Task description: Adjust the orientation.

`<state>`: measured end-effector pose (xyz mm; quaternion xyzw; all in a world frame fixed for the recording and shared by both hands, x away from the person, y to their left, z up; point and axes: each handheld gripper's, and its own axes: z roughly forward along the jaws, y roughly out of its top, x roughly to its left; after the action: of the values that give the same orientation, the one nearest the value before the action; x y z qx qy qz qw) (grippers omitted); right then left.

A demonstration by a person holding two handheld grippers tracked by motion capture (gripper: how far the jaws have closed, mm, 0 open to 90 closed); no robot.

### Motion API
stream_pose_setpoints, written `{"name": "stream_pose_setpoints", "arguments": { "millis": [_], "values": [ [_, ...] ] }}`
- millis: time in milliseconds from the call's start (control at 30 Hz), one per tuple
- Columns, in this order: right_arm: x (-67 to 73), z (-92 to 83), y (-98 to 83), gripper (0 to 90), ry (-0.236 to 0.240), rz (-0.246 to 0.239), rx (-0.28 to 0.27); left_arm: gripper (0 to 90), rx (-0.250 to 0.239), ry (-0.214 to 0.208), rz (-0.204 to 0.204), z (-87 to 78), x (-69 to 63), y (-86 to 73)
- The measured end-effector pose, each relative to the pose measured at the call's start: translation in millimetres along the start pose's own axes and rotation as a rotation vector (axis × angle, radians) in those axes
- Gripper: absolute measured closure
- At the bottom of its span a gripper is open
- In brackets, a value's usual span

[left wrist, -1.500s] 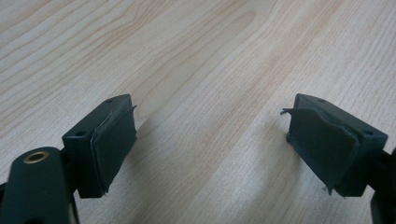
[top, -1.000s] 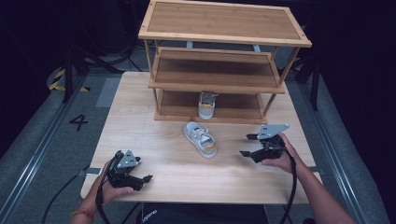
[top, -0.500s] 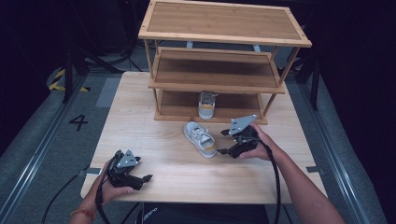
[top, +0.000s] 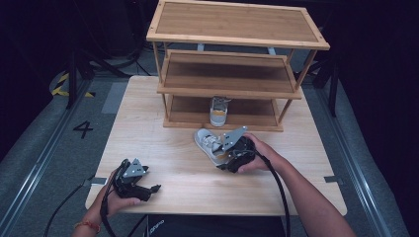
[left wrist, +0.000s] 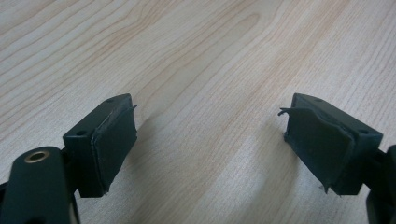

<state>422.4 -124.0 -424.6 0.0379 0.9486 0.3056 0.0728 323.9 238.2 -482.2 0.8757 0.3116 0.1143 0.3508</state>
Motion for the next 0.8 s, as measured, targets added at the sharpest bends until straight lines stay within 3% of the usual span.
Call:
{"name": "stream_pose_setpoints", "arguments": {
  "millis": [167, 233, 267, 333, 400, 467, 500, 567, 667, 800],
  "values": [
    [-3.7, 12.7, 8.7, 37.0, 0.039, -0.025, 0.094, 16.5, -0.003, -0.002, 0.002, 0.0, 0.3, -0.3],
    [-4.2, 14.0, 12.0, 43.5, 0.052, -0.042, 0.138, 16.5, -0.004, -0.006, -0.003, 0.0, 0.3, -0.5],
    [-4.2, 14.0, 12.0, 43.5, 0.052, -0.042, 0.138, 16.5, -0.004, -0.006, -0.003, 0.0, 0.3, -0.5],
    [-3.6, 11.9, 15.4, 50.2, 0.084, -0.015, 0.199, 16.5, -0.003, -0.007, -0.006, -0.1, 0.2, -0.5],
    [-4.8, 11.2, 16.8, 57.5, 0.105, -0.009, 0.21, 16.5, -0.003, -0.007, -0.005, -0.1, 0.3, -0.5],
    [-7.8, 13.2, 16.7, 58.4, 0.131, 0.021, 0.218, 16.5, -0.004, -0.009, -0.005, 0.0, 0.3, -0.5],
    [-9.6, 16.6, 16.8, 59.6, 0.144, 0.011, 0.212, 16.5, -0.004, -0.009, -0.006, 0.0, 0.3, -0.6],
    [-8.7, 19.1, 17.8, 66.1, 0.159, 0.031, 0.239, 16.5, -0.003, -0.007, -0.005, -0.1, 0.3, -0.5],
    [-7.5, 18.7, 15.4, 71.3, 0.202, 0.028, 0.224, 16.6, -0.002, -0.013, -0.005, -0.2, 0.7, -0.5],
    [-2.5, 14.2, 9.5, 71.6, 0.189, 0.022, 0.209, 16.6, -0.003, -0.019, 0.007, -0.5, 2.9, 0.0]
  ]
}}
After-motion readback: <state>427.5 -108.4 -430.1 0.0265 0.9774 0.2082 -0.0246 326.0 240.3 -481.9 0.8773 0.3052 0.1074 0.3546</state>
